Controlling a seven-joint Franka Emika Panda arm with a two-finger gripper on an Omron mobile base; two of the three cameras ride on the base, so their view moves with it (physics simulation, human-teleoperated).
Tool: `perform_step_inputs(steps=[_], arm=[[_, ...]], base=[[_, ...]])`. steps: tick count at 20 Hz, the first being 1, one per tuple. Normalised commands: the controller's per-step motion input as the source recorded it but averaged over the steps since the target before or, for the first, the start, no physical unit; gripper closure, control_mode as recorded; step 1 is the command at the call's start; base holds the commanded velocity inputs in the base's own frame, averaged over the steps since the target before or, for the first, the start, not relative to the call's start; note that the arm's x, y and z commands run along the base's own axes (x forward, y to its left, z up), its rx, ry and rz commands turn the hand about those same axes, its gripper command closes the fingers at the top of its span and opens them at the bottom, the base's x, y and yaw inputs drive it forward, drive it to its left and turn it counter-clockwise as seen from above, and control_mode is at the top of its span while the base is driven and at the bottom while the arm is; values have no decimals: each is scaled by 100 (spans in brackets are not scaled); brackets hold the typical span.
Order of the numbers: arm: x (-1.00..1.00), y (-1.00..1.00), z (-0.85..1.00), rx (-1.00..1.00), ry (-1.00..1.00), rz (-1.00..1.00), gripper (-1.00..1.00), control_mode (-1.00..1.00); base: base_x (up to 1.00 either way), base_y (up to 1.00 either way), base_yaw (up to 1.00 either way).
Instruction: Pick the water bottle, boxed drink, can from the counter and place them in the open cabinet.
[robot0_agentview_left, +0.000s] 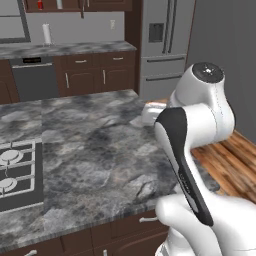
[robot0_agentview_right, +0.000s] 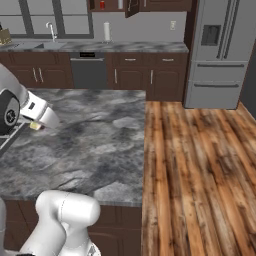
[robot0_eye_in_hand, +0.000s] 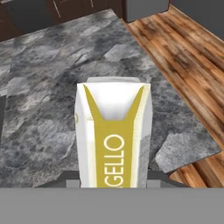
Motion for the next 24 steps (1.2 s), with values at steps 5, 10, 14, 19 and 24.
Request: perform_step_inputs(steps=[5,10,14,19,24], arm=[[-33,0,13,-1,-6,1,100,-100],[0,0,0,0,0,0,100,-100],[0,0,0,0,0,0,100,100],[0,0,0,0,0,0,100,100],[0,0,0,0,0,0,100,100]], base=[[0,0,0],[0,0,0],[-1,0,0],[-94,-42,-2],[-54,-90,-2]])
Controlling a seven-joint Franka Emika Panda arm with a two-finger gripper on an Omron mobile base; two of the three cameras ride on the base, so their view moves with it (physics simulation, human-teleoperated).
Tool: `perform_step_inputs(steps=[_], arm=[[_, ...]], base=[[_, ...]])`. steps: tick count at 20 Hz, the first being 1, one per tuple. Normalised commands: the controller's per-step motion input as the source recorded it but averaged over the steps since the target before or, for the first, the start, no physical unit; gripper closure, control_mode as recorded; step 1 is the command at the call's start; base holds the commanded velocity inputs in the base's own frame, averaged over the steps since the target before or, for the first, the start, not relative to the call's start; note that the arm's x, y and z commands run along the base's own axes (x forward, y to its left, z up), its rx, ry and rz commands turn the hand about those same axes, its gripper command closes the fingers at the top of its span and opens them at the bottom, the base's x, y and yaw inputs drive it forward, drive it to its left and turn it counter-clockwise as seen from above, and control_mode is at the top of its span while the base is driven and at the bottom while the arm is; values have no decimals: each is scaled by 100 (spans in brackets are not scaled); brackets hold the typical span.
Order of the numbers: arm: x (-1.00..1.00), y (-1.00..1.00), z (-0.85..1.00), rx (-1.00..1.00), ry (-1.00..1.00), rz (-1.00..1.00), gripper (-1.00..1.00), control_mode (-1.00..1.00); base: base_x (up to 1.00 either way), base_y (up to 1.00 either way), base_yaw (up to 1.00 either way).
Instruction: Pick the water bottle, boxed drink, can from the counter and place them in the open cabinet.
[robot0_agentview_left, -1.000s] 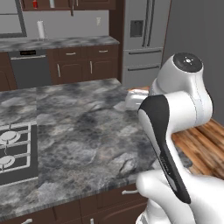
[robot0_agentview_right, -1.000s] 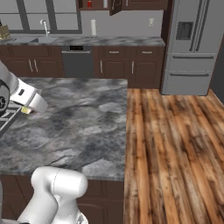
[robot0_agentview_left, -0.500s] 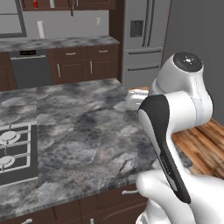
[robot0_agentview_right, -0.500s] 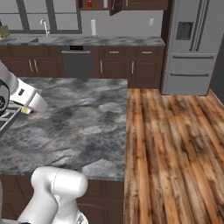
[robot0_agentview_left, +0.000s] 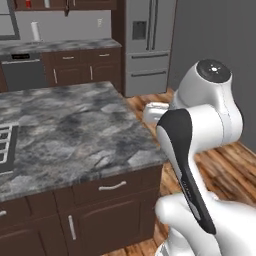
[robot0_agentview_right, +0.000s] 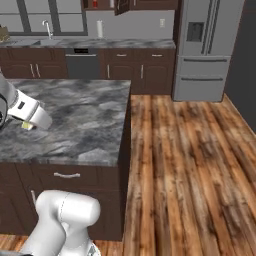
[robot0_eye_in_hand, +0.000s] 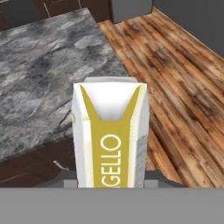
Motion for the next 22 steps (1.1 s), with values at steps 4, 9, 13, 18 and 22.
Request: perform_step_inputs(steps=[4,9,13,18,22], arm=[[0,0,0,0,0,0,100,100],[0,0,0,0,0,0,100,100],[0,0,0,0,0,0,100,100],[0,0,0,0,0,0,100,100],[0,0,0,0,0,0,100,100]], base=[[75,-100,19],[94,-100,28],[60,-100,34],[85,-100,32],[100,-100,8]])
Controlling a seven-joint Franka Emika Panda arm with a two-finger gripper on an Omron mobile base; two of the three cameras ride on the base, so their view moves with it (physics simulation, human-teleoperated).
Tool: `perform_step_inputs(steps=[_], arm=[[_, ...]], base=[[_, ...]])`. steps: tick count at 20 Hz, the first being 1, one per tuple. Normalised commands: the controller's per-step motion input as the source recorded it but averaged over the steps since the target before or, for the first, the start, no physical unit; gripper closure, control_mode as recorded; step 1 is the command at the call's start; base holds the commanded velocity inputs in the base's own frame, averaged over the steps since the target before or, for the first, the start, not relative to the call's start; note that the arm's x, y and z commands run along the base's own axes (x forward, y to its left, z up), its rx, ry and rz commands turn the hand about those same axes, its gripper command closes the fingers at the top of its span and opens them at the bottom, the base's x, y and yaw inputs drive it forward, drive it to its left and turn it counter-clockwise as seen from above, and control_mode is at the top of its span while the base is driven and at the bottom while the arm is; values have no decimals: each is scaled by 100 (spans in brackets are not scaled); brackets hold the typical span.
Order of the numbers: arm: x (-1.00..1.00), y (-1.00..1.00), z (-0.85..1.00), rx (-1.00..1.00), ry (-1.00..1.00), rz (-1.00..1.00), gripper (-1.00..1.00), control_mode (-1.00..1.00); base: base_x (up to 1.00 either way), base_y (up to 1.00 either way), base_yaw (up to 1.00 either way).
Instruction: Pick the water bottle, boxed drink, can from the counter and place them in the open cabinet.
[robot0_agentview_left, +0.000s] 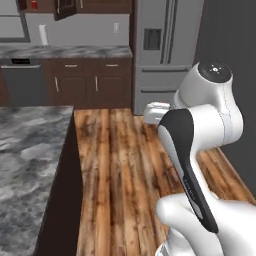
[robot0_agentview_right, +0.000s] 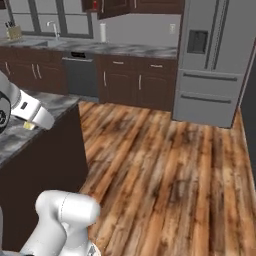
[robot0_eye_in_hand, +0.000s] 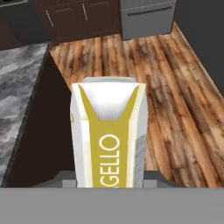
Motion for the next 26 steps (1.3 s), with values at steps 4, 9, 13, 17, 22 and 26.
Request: perform_step_inputs(steps=[4,9,13,17,22,26], arm=[[0,0,0,0,0,0,100,100],[0,0,0,0,0,0,100,100],[0,0,0,0,0,0,100,100],[0,0,0,0,0,0,100,100],[0,0,0,0,0,0,100,100],[0,0,0,0,0,0,100,100]], base=[[100,-83,1],[100,-51,0],[100,-38,0],[100,-34,0],[100,-25,0],[100,-17,0]])
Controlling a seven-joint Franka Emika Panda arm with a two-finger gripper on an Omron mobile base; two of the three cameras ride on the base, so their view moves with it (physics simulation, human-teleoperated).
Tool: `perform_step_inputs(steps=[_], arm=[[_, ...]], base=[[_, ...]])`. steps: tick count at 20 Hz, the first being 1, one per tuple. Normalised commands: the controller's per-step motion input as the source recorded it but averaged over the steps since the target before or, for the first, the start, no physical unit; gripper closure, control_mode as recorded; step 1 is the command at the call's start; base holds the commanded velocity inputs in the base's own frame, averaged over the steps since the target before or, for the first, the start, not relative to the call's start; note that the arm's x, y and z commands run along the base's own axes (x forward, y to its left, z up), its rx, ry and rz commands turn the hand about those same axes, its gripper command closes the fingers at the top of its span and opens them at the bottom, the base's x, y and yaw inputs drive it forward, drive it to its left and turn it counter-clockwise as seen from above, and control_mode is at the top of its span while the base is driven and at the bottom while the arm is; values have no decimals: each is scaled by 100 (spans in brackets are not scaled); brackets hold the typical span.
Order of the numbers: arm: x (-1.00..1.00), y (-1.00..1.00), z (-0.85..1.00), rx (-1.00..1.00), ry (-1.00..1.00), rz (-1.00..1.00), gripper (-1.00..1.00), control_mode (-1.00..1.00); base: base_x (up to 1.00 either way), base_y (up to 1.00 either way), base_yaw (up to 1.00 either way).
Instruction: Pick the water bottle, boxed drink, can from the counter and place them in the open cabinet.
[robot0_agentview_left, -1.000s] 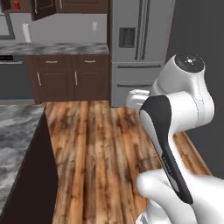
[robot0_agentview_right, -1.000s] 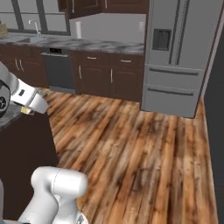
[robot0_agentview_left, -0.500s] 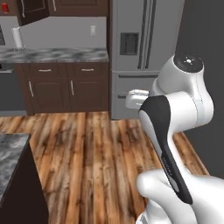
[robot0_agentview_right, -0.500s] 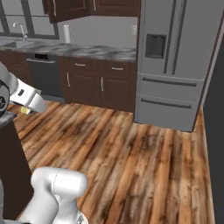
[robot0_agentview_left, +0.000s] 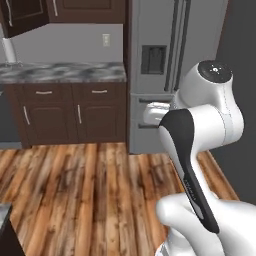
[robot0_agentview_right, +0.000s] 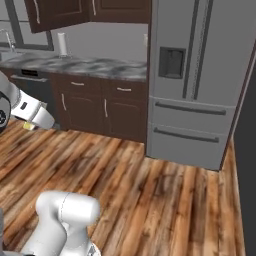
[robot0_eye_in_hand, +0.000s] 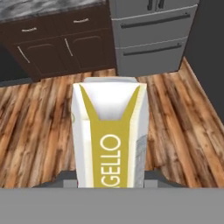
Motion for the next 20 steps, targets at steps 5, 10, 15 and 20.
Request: perform_step_inputs(steps=[5,10,15,20], arm=[[0,0,0,0,0,0,100,100],[0,0,0,0,0,0,100,100],[0,0,0,0,0,0,100,100],[0,0,0,0,0,0,100,100]], base=[[100,-5,0],[100,-6,0],[100,-8,0],[26,11,54]])
